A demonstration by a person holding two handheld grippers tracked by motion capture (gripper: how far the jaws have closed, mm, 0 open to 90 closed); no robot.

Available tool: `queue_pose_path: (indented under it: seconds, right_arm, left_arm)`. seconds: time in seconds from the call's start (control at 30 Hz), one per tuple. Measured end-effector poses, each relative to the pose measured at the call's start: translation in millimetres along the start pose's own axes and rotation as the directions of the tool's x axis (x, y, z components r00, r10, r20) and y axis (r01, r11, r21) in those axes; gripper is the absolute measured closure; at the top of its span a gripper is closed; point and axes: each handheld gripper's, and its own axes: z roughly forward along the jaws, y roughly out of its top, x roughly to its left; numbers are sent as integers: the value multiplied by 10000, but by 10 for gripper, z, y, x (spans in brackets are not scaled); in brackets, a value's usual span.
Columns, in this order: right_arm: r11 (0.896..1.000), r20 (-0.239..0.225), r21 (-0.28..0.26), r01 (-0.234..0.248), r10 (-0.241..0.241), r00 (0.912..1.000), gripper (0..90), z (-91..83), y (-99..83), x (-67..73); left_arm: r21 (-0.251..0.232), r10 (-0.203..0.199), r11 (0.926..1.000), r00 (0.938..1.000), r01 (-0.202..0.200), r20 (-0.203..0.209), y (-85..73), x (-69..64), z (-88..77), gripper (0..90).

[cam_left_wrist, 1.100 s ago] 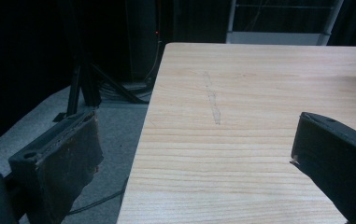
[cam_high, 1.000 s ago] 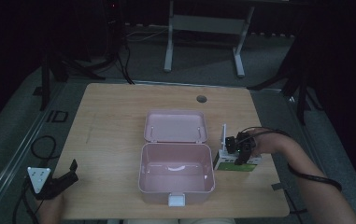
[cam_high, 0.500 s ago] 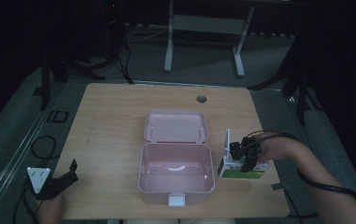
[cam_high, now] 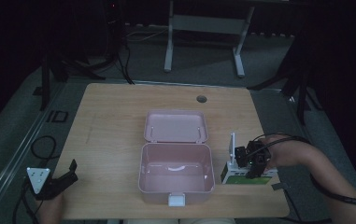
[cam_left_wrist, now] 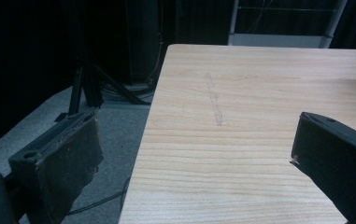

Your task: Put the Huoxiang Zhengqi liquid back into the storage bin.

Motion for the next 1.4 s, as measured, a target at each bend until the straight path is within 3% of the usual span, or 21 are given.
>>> queue_pose_path:
  seconds: [0.17,0.43,0.7,1.4]
  right_arm:
    - [9998,124,-195,9,-6,9999,633,-138,-16,66]
    - [9990,540,-348,-273,291,9981,633,-541,-19,130]
    - [9993,723,-309,-197,219,9971,633,-811,135,153]
    - [9976,590,-435,539,-513,9969,632,-982,787,175]
  left_arm:
    - [-13,16,10000,10000,-16,-3,0,-2,0,20]
    - [2,1,10000,10000,-1,-13,1,0,-1,20]
    - [-10,10,10000,10000,-10,-5,0,1,-4,20]
    - [-41,-13,10000,10000,14,75,1,10,-10,20]
